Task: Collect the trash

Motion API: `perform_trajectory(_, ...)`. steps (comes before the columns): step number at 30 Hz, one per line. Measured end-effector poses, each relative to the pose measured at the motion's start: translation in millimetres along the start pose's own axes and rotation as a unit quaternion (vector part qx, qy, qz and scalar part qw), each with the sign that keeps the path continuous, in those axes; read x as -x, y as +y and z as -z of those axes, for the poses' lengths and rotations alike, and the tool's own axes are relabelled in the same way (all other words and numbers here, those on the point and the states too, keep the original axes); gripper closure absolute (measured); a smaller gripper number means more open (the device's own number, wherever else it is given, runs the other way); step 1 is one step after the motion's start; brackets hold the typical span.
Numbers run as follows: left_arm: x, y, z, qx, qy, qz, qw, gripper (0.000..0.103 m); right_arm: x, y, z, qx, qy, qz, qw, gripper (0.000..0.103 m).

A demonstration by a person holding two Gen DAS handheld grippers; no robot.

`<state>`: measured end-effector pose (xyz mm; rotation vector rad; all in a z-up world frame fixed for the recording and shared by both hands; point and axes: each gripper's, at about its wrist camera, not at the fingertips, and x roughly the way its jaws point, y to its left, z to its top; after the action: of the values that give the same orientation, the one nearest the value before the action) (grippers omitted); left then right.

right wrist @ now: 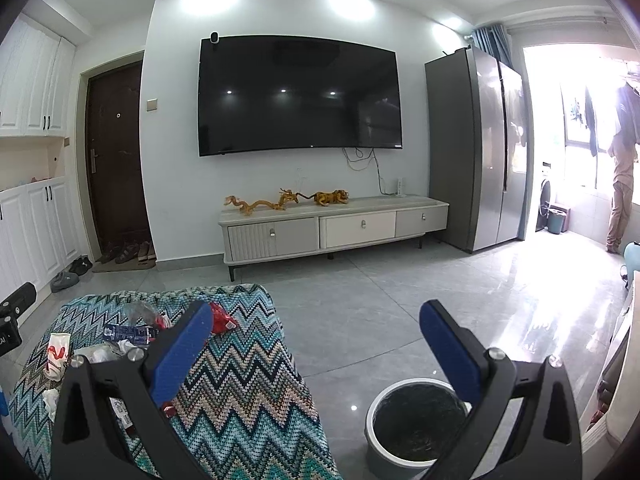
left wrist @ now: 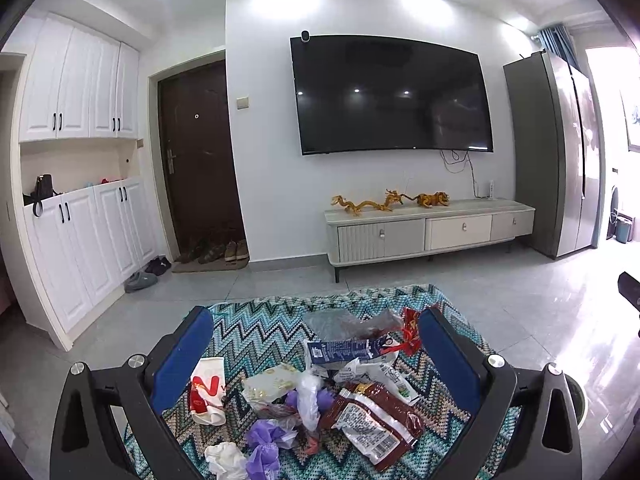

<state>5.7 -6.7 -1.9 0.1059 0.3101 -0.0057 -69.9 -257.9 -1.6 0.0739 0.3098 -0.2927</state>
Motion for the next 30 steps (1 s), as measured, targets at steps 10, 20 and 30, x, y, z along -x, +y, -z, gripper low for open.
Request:
perform_trajectory(10, 5.9, 2.7, -6.4, 0.001, -0.018, 0.0, 0.9998, 0.0, 1.8, -0.3, 0.9, -0.006, -0.006, -0.004, 1.0, 0.0)
perform_trajectory(20, 19.8, 6.3, -12.9, -0.008, -0.052, -0.015, 0.9985, 0.0, 13.3, 7.3, -6.8, -0.001, -0.015, -0.003, 1.0, 0.0)
perform_trajectory(30, 6.9, 17.2, -11.6, 0.004, -0.028, 0.001, 0.9996, 0.0, 5.7, 9.8, -3.1, 0.005, -0.014, -0.009, 1.0, 0.0)
